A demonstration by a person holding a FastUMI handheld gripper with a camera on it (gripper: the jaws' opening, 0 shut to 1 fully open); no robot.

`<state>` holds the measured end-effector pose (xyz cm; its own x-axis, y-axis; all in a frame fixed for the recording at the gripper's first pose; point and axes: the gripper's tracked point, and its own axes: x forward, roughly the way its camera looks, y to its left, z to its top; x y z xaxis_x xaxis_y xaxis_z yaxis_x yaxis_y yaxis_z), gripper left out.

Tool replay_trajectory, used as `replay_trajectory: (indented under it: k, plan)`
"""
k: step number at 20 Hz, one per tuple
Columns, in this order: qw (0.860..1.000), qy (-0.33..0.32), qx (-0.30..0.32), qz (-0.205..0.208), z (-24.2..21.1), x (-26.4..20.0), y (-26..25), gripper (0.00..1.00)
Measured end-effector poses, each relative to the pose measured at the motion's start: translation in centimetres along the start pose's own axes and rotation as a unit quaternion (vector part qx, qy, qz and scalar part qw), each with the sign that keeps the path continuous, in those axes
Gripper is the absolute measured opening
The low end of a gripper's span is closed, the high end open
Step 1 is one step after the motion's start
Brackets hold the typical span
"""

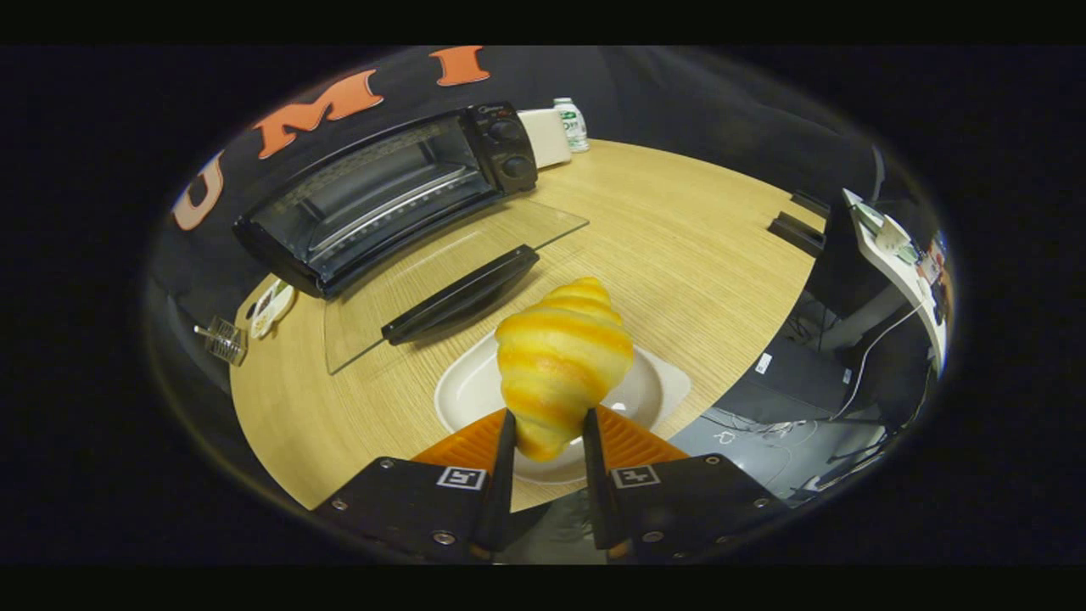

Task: Open the toaster oven, put the food inside, and close the toaster oven door.

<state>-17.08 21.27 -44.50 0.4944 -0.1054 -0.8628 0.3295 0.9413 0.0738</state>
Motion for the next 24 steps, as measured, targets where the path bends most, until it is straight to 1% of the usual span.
replay_trajectory:
  k: [2, 5, 8, 12, 15, 16, 20, 24]
  plan:
    - [0.999, -0.014, 0.042, 0.028, 1.6, -1.0, 0.8, 0.39]
    - [0.995, -0.031, 0.073, 0.064, 4.0, -2.7, 1.8, 0.39]
    - [0.988, -0.040, 0.101, 0.109, 6.0, -3.7, 3.7, 0.39]
    - [0.979, -0.051, 0.105, 0.169, 8.4, -4.1, 7.0, 0.39]
    - [0.967, -0.060, 0.109, 0.223, 10.5, -4.2, 10.2, 0.39]
    - [0.963, -0.064, 0.111, 0.235, 11.1, -4.1, 11.2, 0.39]
    - [0.950, -0.070, 0.123, 0.278, 13.7, -3.2, 14.4, 0.39]
    - [0.942, -0.060, 0.138, 0.301, 15.3, -1.2, 17.0, 0.39]
